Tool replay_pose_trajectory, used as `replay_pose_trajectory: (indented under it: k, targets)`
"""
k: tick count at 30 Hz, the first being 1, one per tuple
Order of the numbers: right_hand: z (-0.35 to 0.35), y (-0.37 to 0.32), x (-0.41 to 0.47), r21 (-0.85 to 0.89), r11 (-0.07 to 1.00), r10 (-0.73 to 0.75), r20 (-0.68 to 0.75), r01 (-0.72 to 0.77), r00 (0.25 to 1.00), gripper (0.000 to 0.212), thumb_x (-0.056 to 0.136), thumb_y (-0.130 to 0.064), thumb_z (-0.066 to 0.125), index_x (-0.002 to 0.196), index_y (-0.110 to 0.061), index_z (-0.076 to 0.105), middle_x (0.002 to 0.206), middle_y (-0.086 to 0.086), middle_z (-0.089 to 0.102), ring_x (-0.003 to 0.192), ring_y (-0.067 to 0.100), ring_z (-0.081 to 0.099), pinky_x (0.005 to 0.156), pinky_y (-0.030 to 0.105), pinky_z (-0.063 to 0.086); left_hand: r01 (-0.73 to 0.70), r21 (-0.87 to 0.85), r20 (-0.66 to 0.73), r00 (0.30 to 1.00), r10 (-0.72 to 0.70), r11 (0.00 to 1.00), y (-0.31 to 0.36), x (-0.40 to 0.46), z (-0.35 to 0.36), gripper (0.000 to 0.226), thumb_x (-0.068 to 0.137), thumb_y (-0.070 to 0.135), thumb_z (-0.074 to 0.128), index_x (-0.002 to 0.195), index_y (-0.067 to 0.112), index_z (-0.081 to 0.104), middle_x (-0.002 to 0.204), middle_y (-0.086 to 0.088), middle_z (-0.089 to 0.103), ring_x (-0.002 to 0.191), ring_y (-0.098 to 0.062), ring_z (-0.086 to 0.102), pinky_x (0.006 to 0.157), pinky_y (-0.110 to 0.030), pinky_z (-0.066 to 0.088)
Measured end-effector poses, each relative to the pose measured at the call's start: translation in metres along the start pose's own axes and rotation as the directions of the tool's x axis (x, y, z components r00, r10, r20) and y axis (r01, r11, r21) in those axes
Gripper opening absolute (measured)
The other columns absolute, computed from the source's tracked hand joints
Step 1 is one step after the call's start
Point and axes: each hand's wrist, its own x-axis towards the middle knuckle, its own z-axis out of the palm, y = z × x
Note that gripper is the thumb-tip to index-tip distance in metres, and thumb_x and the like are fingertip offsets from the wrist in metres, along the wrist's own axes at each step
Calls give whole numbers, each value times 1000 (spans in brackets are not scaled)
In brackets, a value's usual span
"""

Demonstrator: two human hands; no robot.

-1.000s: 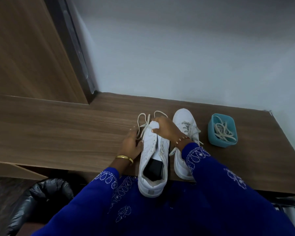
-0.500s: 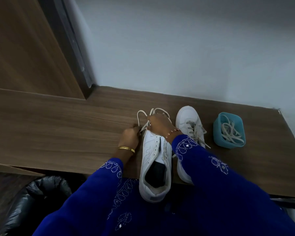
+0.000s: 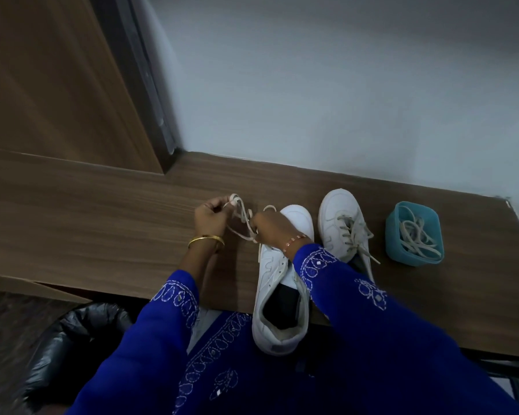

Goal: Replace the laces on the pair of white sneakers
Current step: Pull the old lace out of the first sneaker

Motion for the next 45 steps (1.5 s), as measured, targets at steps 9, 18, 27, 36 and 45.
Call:
replay_pose_trajectory:
  k: [9,18,27,36,45]
  targets:
    - [-14,-22,3,772,635,183,-128,-17,975,5,78,0,69,76,3,67,75,7,61,54,3,51,47,5,40,386,-83,-78,917,-392,919,4,-3,-25,26,90,3,52,66,12,51,45,2,57,45,-11,56,43,-20,47]
    - [-52,-60,7,998,-62,267,23,-7,963,17,86,12,53,77,-3,56,77,10,58,68,18,59,72,33,58,245,-133,-131,956,-262,960,38,11,-48,26,89,7,54,64,12,55,46,2,60,58,-20,54,57,-30,45]
    - [-30,-64,2,755,628,163,109,-188,981,22,82,5,56,104,9,62,98,20,64,91,30,61,71,32,46,272,540,-17,950,-313,797,23,0,-55,34,95,18,44,122,2,55,128,-20,55,120,-34,49,92,-31,42]
    - [-46,-40,-39,545,832,210,-129,-108,969,32,89,-3,55,120,-6,58,129,11,56,117,23,53,88,21,38,42,757,100,979,-179,652,30,-28,-32,35,91,13,44,121,-3,54,127,-22,54,117,-37,50,94,-36,40]
    - [-52,-2,-96,147,935,274,274,-322,922,69,79,-31,71,135,-2,42,137,12,47,125,26,46,98,30,40,-234,709,592,710,-381,666,34,-68,3,35,85,15,59,117,0,57,107,-8,62,104,-23,56,89,-27,44]
